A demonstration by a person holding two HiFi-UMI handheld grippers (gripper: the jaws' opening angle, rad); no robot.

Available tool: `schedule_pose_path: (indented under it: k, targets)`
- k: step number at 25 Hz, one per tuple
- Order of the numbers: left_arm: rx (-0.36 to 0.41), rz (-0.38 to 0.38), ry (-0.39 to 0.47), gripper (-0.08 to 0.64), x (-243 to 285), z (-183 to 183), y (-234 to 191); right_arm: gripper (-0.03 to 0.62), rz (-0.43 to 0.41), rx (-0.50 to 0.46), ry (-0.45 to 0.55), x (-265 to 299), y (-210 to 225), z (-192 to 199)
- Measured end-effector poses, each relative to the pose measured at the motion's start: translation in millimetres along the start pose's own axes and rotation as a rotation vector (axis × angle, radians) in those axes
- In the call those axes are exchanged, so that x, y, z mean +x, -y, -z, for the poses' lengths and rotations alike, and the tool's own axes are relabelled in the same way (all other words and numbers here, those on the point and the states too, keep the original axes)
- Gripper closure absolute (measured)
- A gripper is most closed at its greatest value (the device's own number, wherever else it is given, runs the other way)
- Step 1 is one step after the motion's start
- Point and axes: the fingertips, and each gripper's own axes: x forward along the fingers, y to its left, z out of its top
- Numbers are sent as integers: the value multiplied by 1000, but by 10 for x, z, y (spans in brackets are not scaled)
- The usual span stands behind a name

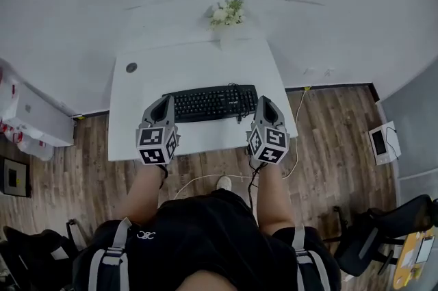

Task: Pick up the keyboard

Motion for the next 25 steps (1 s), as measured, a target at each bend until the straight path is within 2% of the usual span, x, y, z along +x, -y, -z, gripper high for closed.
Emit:
schedule_pose_path:
  k: [4, 9, 15, 22, 23, 25]
  targets:
    - [-10, -47, -29, 546, 346, -32, -2, 588, -53, -17, -36, 508, 170, -72]
    - [-31, -80, -69, 547, 594, 48, -253, 588, -92, -28, -65, 948, 112, -42]
    - [-108, -54, -188, 548, 808, 517, -589, 588, -96, -50, -143, 1274, 105, 336]
    - [-123, -58, -332, 545, 1016, 1096, -749, 586, -105, -93, -236, 1527, 285, 807]
    - [-133, -55, -358, 528, 1054, 1186, -752, 586, -114, -101, -257, 1569, 313, 888]
    - [-148, -43, -408, 438, 1125, 1357, -741, 568, -146, -106, -316, 1658, 368, 1079]
